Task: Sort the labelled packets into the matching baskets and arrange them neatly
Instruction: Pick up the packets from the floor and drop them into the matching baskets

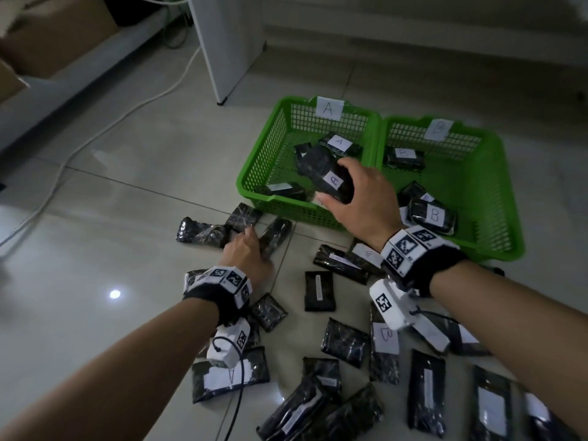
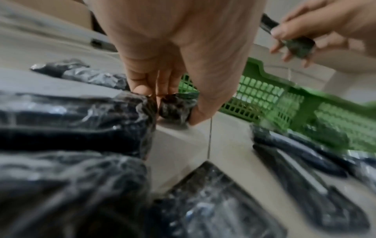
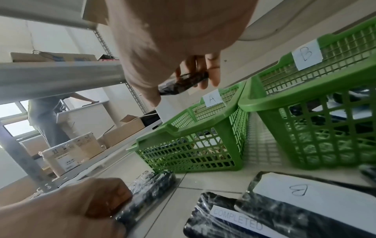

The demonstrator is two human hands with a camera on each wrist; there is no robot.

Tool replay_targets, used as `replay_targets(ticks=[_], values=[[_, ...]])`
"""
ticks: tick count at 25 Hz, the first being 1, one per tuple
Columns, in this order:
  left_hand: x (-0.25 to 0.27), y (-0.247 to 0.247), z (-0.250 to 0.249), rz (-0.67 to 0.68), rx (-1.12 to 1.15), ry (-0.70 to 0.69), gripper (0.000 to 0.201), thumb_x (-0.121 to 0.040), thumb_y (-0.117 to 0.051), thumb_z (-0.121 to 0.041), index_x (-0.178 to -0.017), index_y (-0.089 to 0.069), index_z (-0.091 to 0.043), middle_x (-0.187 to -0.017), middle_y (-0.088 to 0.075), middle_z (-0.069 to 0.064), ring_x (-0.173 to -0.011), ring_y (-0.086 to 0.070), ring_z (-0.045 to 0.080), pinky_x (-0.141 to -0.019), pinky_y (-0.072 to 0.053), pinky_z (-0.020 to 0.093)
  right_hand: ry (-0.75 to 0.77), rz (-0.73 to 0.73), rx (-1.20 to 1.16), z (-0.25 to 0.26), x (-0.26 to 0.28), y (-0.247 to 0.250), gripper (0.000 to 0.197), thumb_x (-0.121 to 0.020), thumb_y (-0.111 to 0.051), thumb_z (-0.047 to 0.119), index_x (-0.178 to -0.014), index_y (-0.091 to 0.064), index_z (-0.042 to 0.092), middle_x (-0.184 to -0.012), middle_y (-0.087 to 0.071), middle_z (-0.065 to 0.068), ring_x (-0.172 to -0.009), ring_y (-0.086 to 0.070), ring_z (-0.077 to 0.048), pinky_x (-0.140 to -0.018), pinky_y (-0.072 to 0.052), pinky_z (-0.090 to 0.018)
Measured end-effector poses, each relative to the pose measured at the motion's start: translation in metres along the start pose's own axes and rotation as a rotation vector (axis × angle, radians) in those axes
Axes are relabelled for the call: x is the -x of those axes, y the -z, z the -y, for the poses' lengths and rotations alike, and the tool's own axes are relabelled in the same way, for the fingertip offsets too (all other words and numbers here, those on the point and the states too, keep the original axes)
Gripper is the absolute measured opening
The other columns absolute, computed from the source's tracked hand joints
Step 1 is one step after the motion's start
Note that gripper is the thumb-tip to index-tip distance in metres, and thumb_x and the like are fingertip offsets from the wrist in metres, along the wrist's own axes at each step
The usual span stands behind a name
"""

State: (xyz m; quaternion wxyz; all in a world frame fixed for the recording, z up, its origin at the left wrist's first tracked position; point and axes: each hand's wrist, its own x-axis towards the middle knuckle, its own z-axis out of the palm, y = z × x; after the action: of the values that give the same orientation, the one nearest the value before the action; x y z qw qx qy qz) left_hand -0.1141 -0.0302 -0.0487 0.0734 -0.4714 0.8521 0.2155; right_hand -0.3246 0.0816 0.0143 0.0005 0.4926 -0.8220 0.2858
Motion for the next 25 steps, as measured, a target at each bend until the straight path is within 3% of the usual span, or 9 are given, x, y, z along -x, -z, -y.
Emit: replay_targets(ticks=[3, 6, 9, 12, 16, 18, 20, 23, 25], values=[[-0.004, 0.013, 0.011, 0.004, 0.495, 0.064, 0.027, -0.090, -0.052, -0.031, -0.092, -0.064, -0.007, -0.087, -0.072, 0.014, -0.071, -0.064, 0.027, -0.063, -0.051, 0.033, 0.014, 0.017, -0.003, -0.005, -0.007, -0.006, 0.052, -0.086, -0.068, 0.056, -0.125, -0.059, 0.021, -0.113, -0.068, 0.004, -0.103, -0.062, -0.019, -0.086, -0.055, -0.037], [0.001, 0.035, 0.025, 0.071, 0.972, 0.185, 0.034, -0.093, -0.040, -0.022, -0.087, -0.064, 0.002, -0.068, -0.070, 0.020, -0.050, -0.051, 0.023, -0.047, -0.040, 0.026, -0.022, 0.057, 0.060, -0.009, -0.015, -0.020, 0.047, -0.084, -0.074, 0.050, -0.119, -0.062, 0.022, -0.118, -0.064, 0.003, -0.104, -0.060, -0.019, -0.083, -0.053, -0.034], [0.001, 0.054, 0.037, 0.123, 1.186, 0.194, 0.040, -0.091, -0.035, -0.025, -0.094, -0.062, 0.004, -0.064, -0.062, 0.021, -0.045, -0.045, 0.023, -0.041, -0.034, 0.020, -0.063, 0.114, 0.088, -0.007, -0.025, -0.034, 0.039, -0.078, -0.082, 0.046, -0.104, -0.065, 0.021, -0.114, -0.060, 0.001, -0.093, -0.060, -0.019, -0.077, -0.052, -0.033], [-0.009, 0.064, 0.037, 0.048, 1.258, 0.160, 0.035, -0.086, -0.043, -0.031, -0.089, -0.063, -0.002, -0.072, -0.062, 0.020, -0.052, -0.051, 0.024, -0.049, -0.041, 0.024, -0.113, 0.150, 0.029, -0.011, -0.032, -0.040, 0.038, -0.076, -0.085, 0.046, -0.097, -0.068, 0.019, -0.103, -0.060, 0.000, -0.087, -0.058, -0.018, -0.074, -0.052, -0.032], [-0.044, 0.079, 0.019, -0.113, 0.967, -0.021, 0.027, -0.100, -0.043, -0.027, -0.092, -0.063, -0.011, -0.078, -0.061, 0.013, -0.056, -0.057, 0.018, -0.048, -0.045, 0.024, -0.093, 0.235, 0.074, -0.019, -0.026, -0.045, 0.037, -0.093, -0.067, 0.046, -0.075, -0.072, 0.014, -0.074, -0.065, 0.000, -0.070, -0.064, -0.022, -0.054, -0.039, -0.026], [-0.067, 0.086, 0.002, -0.244, 0.682, -0.140, 0.026, -0.099, -0.044, -0.033, -0.106, -0.063, -0.016, -0.089, -0.068, 0.009, -0.070, -0.061, 0.022, -0.060, -0.047, 0.031, -0.050, 0.236, 0.095, -0.021, -0.021, -0.046, 0.037, -0.098, -0.061, 0.039, -0.072, -0.066, 0.014, -0.076, -0.066, -0.003, -0.078, -0.063, -0.024, -0.059, -0.037, -0.027], [-0.081, 0.085, -0.017, -0.320, 0.423, -0.207, 0.028, -0.101, -0.042, -0.034, -0.115, -0.058, -0.016, -0.097, -0.069, 0.009, -0.079, -0.062, 0.026, -0.070, -0.045, 0.034, 0.040, 0.163, 0.098, -0.021, -0.017, -0.043, 0.027, -0.098, -0.059, 0.032, -0.081, -0.068, 0.013, -0.088, -0.068, -0.003, -0.089, -0.057, -0.022, -0.069, -0.042, -0.031], [-0.090, 0.069, -0.026, -0.338, 0.039, -0.179, 0.031, -0.102, -0.036, -0.039, -0.113, -0.057, -0.020, -0.104, -0.068, 0.009, -0.102, -0.057, 0.028, -0.092, -0.033, 0.041, 0.219, -0.026, -0.032, -0.014, -0.010, -0.039, 0.013, -0.094, -0.060, 0.018, -0.097, -0.070, 0.010, -0.100, -0.068, -0.002, -0.097, -0.056, -0.021, -0.083, -0.050, -0.038], [-0.092, 0.062, -0.019, -0.408, -0.065, -0.190, 0.037, -0.102, -0.036, -0.044, -0.107, -0.065, -0.022, -0.112, -0.066, 0.006, -0.112, -0.049, 0.028, -0.098, -0.027, 0.045, 0.317, -0.082, -0.126, -0.001, -0.007, -0.038, 0.013, -0.091, -0.060, 0.010, -0.100, -0.068, 0.008, -0.099, -0.066, -0.004, -0.098, -0.057, -0.021, -0.084, -0.049, -0.034]])
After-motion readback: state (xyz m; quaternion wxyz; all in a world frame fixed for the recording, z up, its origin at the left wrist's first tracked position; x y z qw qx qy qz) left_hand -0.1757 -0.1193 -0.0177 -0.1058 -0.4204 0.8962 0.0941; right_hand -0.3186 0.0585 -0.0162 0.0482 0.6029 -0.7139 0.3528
